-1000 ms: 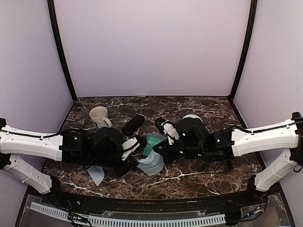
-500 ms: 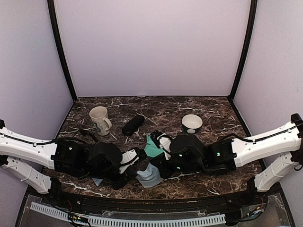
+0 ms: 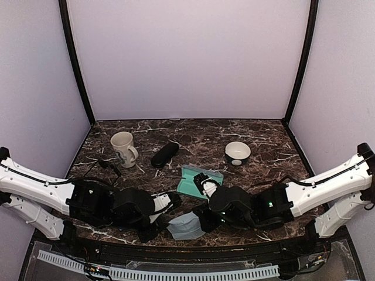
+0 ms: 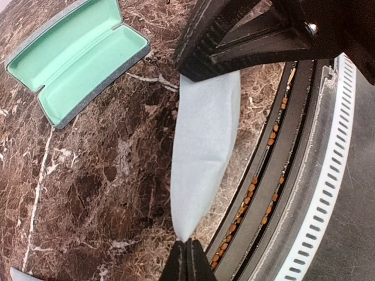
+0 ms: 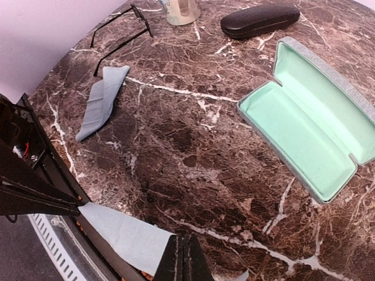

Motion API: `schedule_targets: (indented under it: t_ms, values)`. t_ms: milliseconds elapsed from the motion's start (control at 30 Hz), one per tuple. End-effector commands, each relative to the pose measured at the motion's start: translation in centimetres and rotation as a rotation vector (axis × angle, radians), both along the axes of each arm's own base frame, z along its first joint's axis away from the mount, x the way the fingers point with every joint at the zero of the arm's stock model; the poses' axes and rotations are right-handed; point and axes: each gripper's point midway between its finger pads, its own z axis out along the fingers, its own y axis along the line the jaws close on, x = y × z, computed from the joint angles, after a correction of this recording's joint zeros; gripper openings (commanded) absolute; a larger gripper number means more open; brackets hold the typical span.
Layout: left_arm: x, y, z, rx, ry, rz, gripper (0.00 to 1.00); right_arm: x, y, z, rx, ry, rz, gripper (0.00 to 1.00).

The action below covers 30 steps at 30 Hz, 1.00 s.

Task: Organize the sunglasses
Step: Place the glasses cleaning cloth at the center of the board.

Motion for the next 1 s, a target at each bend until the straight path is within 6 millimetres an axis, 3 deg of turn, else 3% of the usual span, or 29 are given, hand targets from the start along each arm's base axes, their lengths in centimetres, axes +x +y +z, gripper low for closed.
schedule_targets:
  t_ms: [0, 500, 967]
  values:
    - [1.1, 0.9, -1.1, 0.060, -0.041, 0.049, 0.00, 0.9, 0.0, -0.6, -0.043, -0.007, -0.083, 0.00]
    - [6.1, 1.5, -2.5, 0.074, -0.056, 0.154, 0.00, 4.9, 1.0, -4.0, -0.085, 0.056, -0.093, 0.00]
    - [7.6, 1.5, -4.3, 0.125, -0.046, 0.172, 0.00, 7.2, 1.8, -6.0, -0.113, 0.095, -0.063, 0.00]
